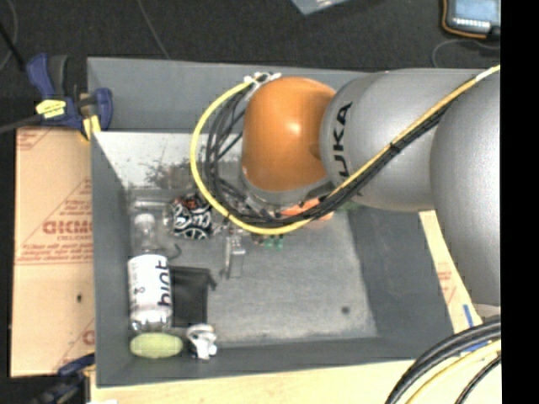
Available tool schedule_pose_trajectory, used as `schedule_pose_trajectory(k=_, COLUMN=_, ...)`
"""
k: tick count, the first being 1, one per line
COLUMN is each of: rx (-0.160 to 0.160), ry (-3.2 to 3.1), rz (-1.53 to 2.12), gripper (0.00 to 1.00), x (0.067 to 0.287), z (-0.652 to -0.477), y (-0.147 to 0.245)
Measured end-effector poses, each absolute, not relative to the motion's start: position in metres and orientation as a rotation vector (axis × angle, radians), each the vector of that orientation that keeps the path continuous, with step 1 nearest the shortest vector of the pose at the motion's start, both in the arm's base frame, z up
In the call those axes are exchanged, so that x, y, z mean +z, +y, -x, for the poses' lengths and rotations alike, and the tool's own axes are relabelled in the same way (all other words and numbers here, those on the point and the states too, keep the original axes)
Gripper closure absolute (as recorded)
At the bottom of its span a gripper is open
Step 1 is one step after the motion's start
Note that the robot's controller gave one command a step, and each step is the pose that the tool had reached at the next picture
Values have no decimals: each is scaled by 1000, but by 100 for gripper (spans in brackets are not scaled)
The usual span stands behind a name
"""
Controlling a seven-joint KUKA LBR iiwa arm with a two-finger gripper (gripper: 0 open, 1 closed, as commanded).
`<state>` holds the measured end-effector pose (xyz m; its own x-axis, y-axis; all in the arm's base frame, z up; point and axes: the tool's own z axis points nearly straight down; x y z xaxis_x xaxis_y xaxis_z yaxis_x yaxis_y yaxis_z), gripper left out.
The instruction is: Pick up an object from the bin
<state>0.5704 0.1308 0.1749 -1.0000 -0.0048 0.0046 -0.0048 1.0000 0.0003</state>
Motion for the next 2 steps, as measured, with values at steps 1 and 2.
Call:
schedule_pose_trajectory(k=1, rx=-2, ry=-3145, rz=-3, gripper=0, x=180, z=-572, y=130)
schedule_pose_trajectory(k=2, rx=-6, ry=-3152, rz=73, gripper=0, x=125, z=-610, y=126)
